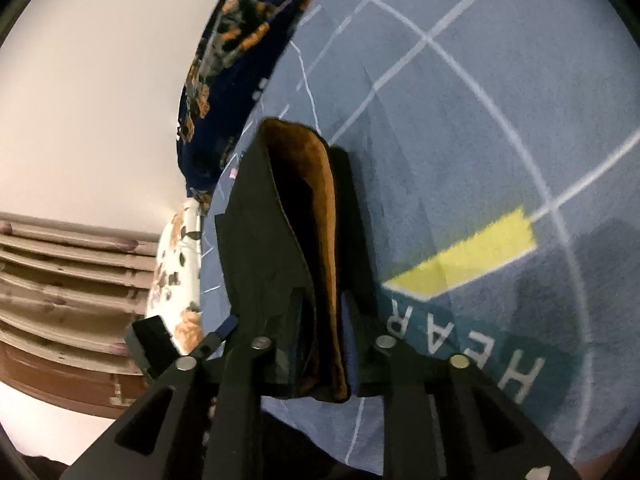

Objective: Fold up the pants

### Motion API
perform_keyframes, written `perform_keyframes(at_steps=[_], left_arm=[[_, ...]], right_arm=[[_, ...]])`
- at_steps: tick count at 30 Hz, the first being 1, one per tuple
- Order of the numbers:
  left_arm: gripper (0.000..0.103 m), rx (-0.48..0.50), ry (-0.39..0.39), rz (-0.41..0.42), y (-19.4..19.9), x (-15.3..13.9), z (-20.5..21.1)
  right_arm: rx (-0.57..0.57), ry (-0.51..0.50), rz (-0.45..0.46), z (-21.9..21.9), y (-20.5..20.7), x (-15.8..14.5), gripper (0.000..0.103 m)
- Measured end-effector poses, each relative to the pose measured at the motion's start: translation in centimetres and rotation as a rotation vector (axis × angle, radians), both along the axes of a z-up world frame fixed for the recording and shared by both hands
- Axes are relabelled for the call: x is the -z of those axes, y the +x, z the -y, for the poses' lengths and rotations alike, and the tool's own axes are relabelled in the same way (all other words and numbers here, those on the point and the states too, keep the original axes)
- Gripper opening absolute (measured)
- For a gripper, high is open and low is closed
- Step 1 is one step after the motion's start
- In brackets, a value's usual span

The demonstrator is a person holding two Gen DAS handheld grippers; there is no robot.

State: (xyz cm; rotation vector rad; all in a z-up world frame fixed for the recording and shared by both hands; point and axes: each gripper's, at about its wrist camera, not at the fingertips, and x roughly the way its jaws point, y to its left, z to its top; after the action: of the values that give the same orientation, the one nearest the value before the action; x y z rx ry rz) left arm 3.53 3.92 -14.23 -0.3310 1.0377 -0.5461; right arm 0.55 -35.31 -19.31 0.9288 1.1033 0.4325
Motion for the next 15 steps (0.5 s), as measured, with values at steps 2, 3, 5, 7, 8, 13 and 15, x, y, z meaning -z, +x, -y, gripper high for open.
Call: perform_keyframes(at_steps=[2,3,5,7,8,13,15], left_arm=[[0.093,-0.014,-0.012,0.027,-0.1,-1.0,-0.5],[0.093,-0.019,-0.004,0.045,0.0,-1.5,-0.7],[0.093,-0.027,0.029,0.084,0.1,-2.4,-1.1],[0.093,-0.044,0.067,0.102,0.4,-2.7,-1.7],[0.093,-0.053,0.089,0.107,0.5,-2.6,-2.0],[0.093,-0.103,0.185,0.062,2.4,-1.4,-3.9],[0.093,-0.106,0.203,0.021,3.3,-0.4,-4.6]], right_arm=[[-0.007,-0.068,0.028,0.1,0.1,-1.0,0.039],[-0.011,-0.090,0.041,0.2,0.1,-1.4,0.043],[-0.023,-0.105,0.049,0.2,0.4,-1.5,0.046],[-0.052,-0.142,0.044,-0.4,0.8,-1.3,0.046],[-0.067,-0.164,0.040,-0.7,0.9,-1.2,0.046],[-0.125,-0.215,0.044,-2.4,2.0,-0.5,0.046],[-0.135,-0.216,0.048,-2.8,2.3,-0.4,0.046]])
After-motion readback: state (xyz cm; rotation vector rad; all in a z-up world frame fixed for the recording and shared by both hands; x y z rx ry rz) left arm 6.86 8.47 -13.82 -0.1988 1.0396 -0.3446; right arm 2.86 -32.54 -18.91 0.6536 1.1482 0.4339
